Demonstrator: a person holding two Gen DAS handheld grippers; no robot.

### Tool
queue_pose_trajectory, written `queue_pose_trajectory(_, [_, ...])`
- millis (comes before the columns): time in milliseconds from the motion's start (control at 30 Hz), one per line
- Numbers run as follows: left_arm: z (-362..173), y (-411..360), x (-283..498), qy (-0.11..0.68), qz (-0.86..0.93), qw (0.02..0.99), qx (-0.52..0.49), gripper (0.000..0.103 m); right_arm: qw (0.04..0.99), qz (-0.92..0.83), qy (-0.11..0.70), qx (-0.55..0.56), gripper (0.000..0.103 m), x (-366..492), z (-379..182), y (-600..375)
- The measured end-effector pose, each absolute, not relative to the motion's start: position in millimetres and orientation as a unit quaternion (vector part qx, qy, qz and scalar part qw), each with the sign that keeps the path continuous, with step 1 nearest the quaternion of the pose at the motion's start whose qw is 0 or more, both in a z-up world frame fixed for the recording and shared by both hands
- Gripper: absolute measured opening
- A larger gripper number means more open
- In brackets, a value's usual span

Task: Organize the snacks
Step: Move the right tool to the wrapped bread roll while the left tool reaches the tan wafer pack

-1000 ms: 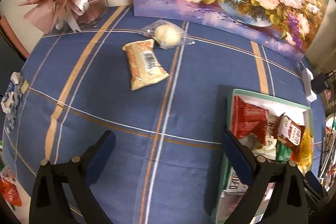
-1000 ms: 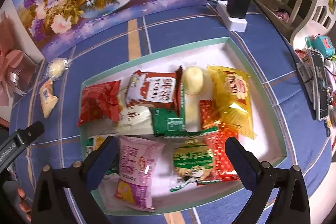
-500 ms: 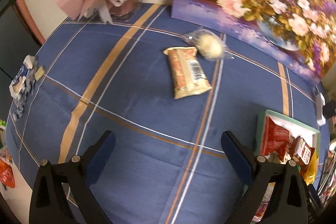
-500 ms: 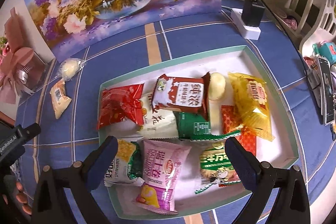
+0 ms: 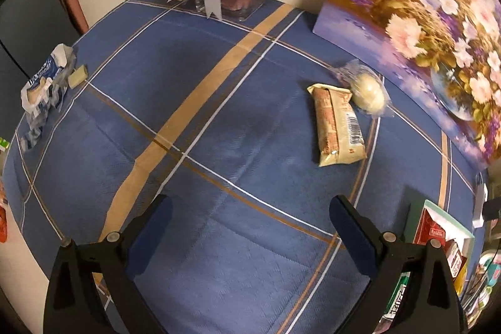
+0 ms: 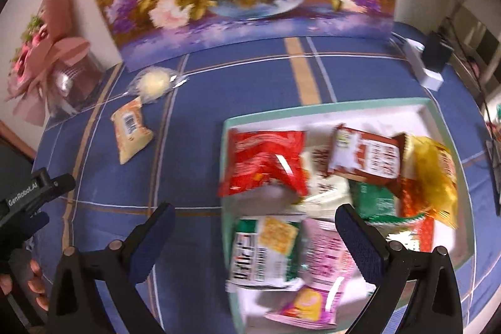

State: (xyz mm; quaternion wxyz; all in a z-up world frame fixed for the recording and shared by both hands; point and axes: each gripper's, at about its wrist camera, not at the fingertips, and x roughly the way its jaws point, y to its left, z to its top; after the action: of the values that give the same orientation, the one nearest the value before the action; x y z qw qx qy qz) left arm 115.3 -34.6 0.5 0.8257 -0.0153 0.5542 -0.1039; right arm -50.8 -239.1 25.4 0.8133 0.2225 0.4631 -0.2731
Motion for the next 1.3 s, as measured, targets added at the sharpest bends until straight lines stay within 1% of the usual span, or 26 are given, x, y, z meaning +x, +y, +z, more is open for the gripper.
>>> queue_pose_trajectory(267, [-7, -35, 132, 0.560, -0.125, 0.818, -0.038, 0.100, 0.822, -0.252, 0.475, 0.187, 0.103, -21, 20, -221])
queue_pose_trajectory(467, [-20, -53, 151, 0.571, -0.152, 0.805, -0.062, 0.100, 0.829, -0.230, 0.474, 0.190, 0.102, 2, 20, -226])
queue_pose_trajectory(533, [-23, -62, 159, 0.570, -0.163, 0.803, -0.061, 0.100, 0.828, -0.223, 0.477, 0.192, 0.100, 12, 19, -233])
queue_pose_trajectory(667, [-28, -79, 178, 0.570, -0.185, 0.798, -0.063, 0.100, 0.827, -0.210, 0.484, 0.194, 0.094, 36, 17, -253])
queue_pose_trajectory(767, [-28, -93, 187, 0.561, -0.208, 0.799, -0.059, 0.098, 0.827, -0.203, 0.486, 0.197, 0.090, 54, 16, -267])
queue_pose_trajectory(833, [-29, -102, 192, 0.559, -0.216, 0.799, -0.052, 0.093, 0.828, -0.198, 0.485, 0.198, 0.089, 69, 16, -278])
queue_pose_trajectory(900, [-30, -108, 196, 0.558, -0.225, 0.797, -0.052, 0.083, 0.831, -0.185, 0.482, 0.208, 0.085, 83, 16, -286])
queue_pose_trajectory(1033, [-36, -118, 202, 0.559, -0.238, 0.793, -0.041, 0.080, 0.836, -0.157, 0.475, 0.224, 0.084, 114, 17, -297])
queue_pose_trajectory(1067, [-38, -120, 204, 0.560, -0.243, 0.791, -0.041, 0.076, 0.839, -0.150, 0.473, 0.225, 0.084, 122, 18, -298])
queue_pose_trajectory(1133, [-42, -124, 206, 0.562, -0.246, 0.789, -0.037, 0.073, 0.840, -0.139, 0.471, 0.229, 0.084, 138, 18, -299])
queue_pose_trajectory(1200, [-48, -125, 209, 0.566, -0.241, 0.788, -0.031, 0.068, 0.840, -0.133, 0.474, 0.227, 0.084, 150, 16, -298])
queue_pose_trajectory(1300, [-53, -123, 215, 0.567, -0.243, 0.786, -0.037, 0.068, 0.840, -0.129, 0.482, 0.213, 0.082, 170, 11, -294])
